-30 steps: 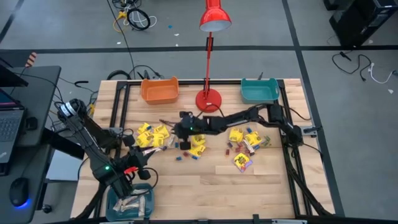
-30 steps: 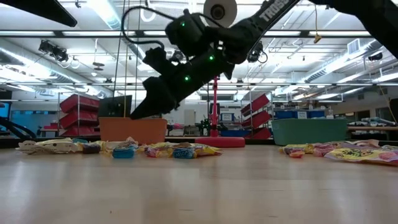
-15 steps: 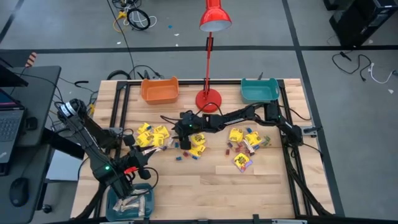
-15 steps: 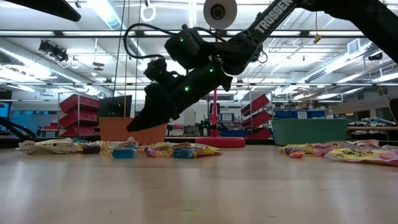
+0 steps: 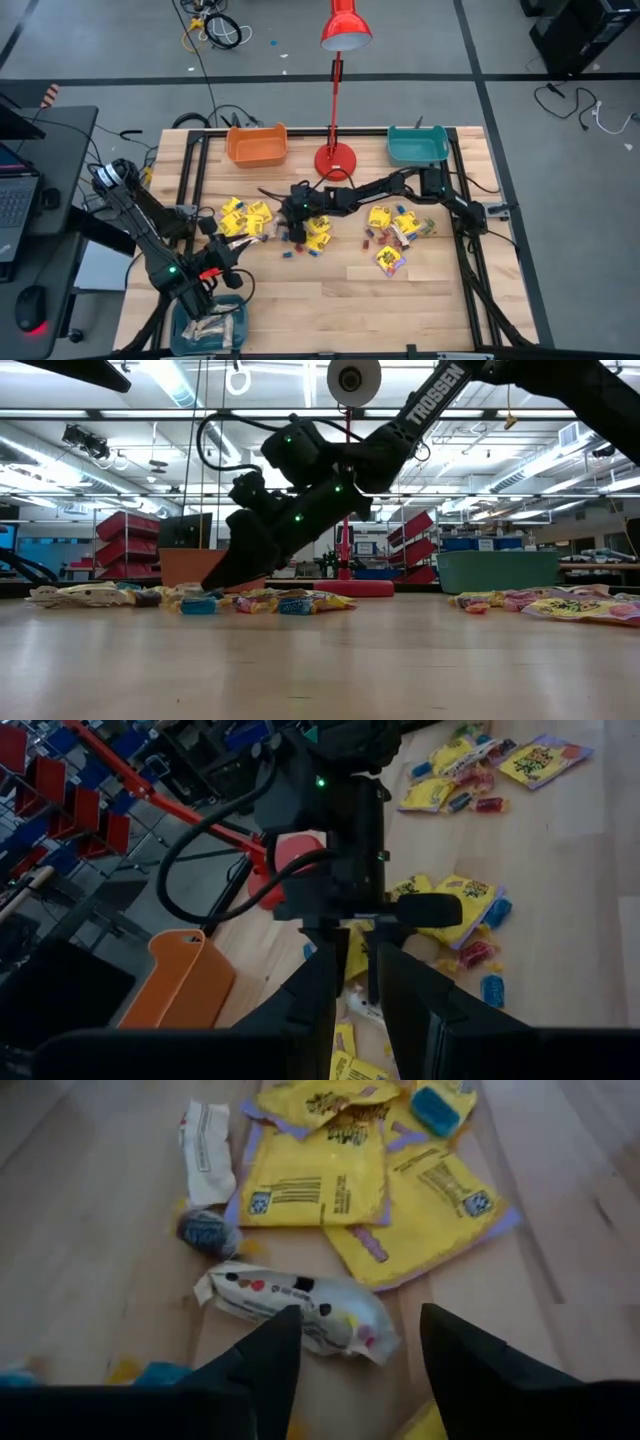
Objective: Sort candy
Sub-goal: Put the white candy into the blue bin
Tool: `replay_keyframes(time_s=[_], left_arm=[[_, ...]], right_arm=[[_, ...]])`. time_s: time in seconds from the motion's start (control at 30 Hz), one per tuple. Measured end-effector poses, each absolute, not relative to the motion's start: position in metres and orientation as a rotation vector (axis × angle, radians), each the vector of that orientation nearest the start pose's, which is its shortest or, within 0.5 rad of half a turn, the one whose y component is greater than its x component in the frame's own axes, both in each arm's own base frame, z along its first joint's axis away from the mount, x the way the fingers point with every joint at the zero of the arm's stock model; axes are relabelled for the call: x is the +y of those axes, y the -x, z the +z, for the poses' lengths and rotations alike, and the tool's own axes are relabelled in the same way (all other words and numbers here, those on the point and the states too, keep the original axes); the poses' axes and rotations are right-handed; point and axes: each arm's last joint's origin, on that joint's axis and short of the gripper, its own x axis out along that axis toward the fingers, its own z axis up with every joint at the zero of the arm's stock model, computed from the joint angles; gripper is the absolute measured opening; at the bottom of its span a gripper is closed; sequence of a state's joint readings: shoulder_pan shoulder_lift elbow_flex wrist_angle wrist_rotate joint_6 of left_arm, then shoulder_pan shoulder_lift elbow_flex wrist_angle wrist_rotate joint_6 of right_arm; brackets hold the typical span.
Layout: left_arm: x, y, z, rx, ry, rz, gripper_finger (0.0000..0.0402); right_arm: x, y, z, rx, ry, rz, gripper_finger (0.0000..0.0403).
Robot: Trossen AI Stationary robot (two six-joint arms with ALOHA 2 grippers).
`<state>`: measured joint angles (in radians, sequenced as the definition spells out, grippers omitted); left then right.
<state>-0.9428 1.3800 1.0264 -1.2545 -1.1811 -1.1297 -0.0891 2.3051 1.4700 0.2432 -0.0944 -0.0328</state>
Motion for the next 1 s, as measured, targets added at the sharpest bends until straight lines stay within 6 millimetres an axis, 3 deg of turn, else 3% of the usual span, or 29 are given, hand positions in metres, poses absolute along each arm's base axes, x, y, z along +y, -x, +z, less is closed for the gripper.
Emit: replay_keyframes(time_s=[0.17, 0.47, 0.67, 1.0], left_arm=[[-0.161, -0.150, 0.255, 0.518, -0.331, 0.529, 0.0080], [-0.161, -0.150, 0.256, 0.514, -0.334, 0.530, 0.0080], [-0.161, -0.150, 0.255, 0.509, -0.325, 0.529, 0.0080], [-0.164, -0.152, 0.256, 0.492, -0.286, 0.523, 0.0080]], right_arm=[[-0.041, -0.485, 0.105, 0.585, -0.021, 0.016, 0.0151], [-0.038, -0.482, 0.101, 0.641, 0.002, 0.041, 0.0012], [-0.031, -0.483, 0.105, 0.624, 0.021, 0.049, 0.0001], [0.000, -0.485, 0.139, 0.524, 0.221, -0.021, 0.0000]])
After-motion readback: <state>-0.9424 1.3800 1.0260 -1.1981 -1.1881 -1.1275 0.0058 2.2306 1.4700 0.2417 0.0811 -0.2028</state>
